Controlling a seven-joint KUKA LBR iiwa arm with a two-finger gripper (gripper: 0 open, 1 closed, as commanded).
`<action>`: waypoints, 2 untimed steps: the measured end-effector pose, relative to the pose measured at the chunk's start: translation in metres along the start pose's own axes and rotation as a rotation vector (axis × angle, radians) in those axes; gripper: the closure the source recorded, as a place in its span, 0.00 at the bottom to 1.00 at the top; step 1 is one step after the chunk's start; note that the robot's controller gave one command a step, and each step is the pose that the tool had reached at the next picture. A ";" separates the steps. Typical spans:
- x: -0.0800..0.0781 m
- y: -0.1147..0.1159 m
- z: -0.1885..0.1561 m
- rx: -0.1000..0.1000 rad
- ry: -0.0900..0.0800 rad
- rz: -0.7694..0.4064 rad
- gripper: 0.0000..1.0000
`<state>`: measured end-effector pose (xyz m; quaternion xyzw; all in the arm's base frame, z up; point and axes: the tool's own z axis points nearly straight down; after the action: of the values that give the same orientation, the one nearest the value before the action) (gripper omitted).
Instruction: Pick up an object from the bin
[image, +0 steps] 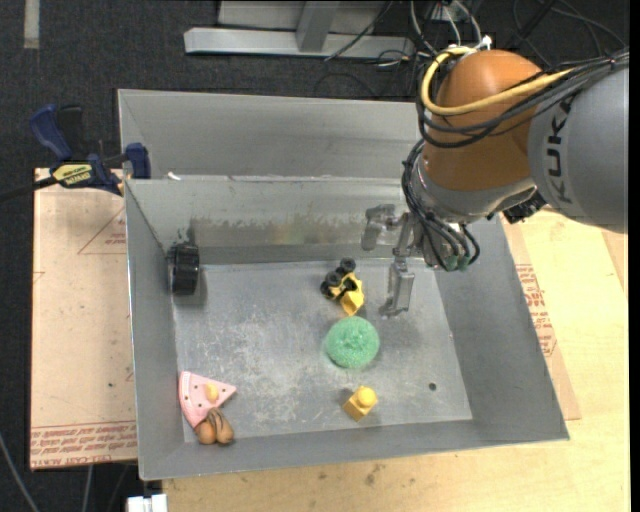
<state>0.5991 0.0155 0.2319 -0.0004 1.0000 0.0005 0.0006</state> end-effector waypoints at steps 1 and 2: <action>0.011 -0.002 0.033 0.000 -0.006 -0.067 0.00; 0.021 -0.006 0.092 0.000 -0.004 -0.147 0.00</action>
Offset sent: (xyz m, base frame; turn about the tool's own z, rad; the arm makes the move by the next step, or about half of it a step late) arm -0.0257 -0.0090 -0.1108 -0.1665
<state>0.5784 0.0092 0.1394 -0.0736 0.9973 0.0002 0.0026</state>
